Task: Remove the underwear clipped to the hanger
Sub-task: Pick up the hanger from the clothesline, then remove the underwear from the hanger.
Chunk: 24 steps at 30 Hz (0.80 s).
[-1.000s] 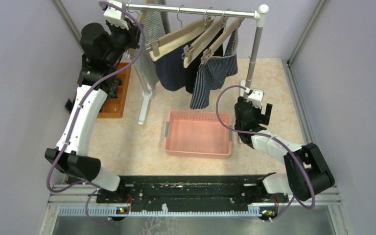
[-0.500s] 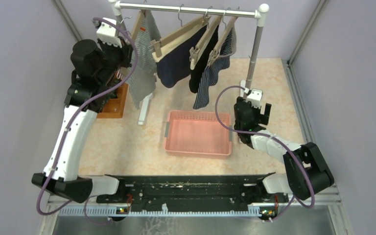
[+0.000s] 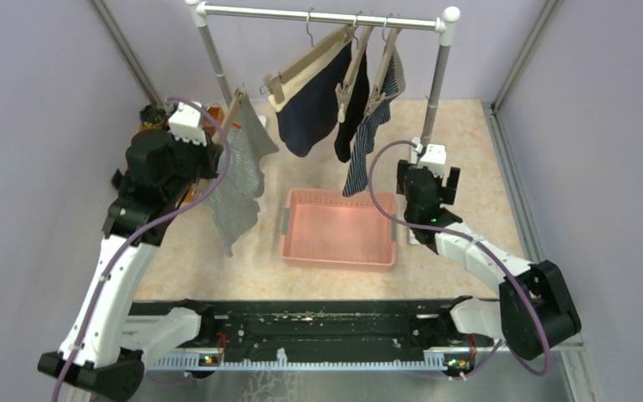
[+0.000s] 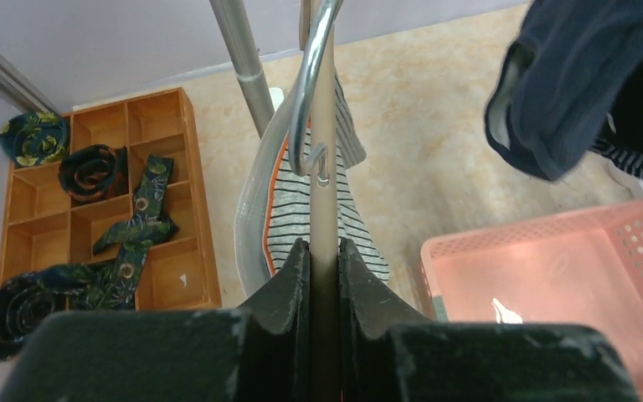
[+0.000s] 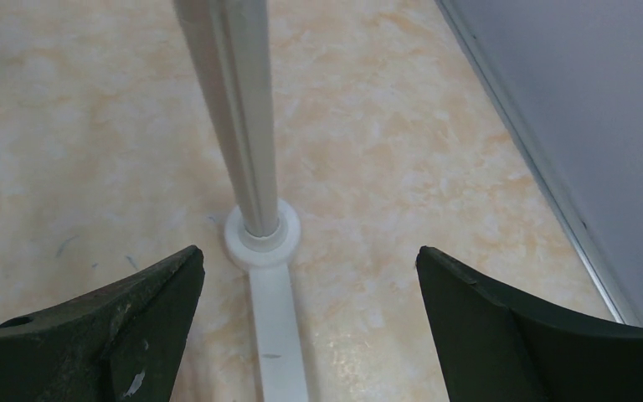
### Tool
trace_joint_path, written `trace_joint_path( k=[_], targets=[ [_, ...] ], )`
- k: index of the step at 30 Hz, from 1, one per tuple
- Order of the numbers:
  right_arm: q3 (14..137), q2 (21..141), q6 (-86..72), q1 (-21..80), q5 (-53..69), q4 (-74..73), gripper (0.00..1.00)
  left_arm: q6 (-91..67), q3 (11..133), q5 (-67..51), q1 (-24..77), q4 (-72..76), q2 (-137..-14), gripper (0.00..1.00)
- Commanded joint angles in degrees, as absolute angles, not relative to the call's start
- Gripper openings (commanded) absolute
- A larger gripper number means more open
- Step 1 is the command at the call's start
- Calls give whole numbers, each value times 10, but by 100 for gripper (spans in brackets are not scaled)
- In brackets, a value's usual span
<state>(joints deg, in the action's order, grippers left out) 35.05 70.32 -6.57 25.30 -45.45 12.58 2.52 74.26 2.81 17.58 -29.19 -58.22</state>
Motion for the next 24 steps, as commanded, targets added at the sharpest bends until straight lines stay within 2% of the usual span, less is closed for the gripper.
trace_joint_path(
  k=[1, 8, 15, 19, 24],
  targets=[
    [405, 666, -74, 259, -367, 79, 99, 52, 729, 13, 178, -292, -508, 0],
    [468, 664, -51, 261, -291, 16, 99, 72, 816, -14, 178, -388, -529, 0],
    [525, 662, -50, 277, -188, -68, 99, 47, 929, -71, 178, -569, -573, 0],
    [524, 628, -64, 280, -122, -128, 99, 34, 867, -80, 178, -590, -512, 0],
    [498, 570, -76, 281, -62, -113, 99, 24, 772, -162, 178, -586, -433, 0]
  ],
)
